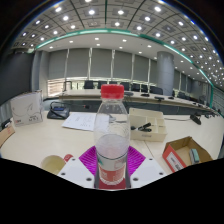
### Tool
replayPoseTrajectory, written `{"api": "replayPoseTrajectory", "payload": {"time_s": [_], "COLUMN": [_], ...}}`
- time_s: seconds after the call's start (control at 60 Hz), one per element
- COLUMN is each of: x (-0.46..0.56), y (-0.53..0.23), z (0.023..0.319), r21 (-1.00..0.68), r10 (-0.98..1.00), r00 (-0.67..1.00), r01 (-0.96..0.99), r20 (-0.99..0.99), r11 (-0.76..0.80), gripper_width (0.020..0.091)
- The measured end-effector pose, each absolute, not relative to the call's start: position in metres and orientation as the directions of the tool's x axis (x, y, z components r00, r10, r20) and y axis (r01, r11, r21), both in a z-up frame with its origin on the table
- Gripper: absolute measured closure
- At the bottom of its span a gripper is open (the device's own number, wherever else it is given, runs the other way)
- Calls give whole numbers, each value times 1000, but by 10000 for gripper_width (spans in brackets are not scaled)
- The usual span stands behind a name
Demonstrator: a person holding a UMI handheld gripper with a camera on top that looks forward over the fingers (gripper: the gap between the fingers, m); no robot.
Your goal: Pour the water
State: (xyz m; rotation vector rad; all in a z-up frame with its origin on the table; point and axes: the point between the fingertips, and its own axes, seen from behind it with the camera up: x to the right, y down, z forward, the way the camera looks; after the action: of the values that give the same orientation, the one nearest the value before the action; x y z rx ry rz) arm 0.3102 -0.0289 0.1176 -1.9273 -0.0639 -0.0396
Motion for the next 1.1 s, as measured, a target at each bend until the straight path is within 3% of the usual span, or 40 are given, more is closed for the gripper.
{"api": "replayPoseTrajectory", "payload": {"time_s": [0.15, 0.233, 0.383, 0.417, 0.45, 0.5, 0.567, 1.1], "x": [317, 318, 321, 319, 318, 318, 318, 191], "y": [-36, -42, -47, -48, -52, -60, -75, -297], "z": [73, 78, 71, 66, 65, 68, 75, 199], "r21": [-919, -937, -923, -911, -902, -892, -882, -741], "r10": [11, 6, -13, -16, -22, -38, -63, -192], "r00": [999, 1000, 1000, 1000, 1000, 999, 998, 981], "r01": [37, 24, 0, -5, -13, -23, -25, -109], "r20": [35, 23, 5, 2, -4, -6, 6, 27], "r11": [-393, -348, -385, -411, -431, -451, -470, -663], "gripper_width": [745, 709, 515, 404, 234, 281, 240, 249]}}
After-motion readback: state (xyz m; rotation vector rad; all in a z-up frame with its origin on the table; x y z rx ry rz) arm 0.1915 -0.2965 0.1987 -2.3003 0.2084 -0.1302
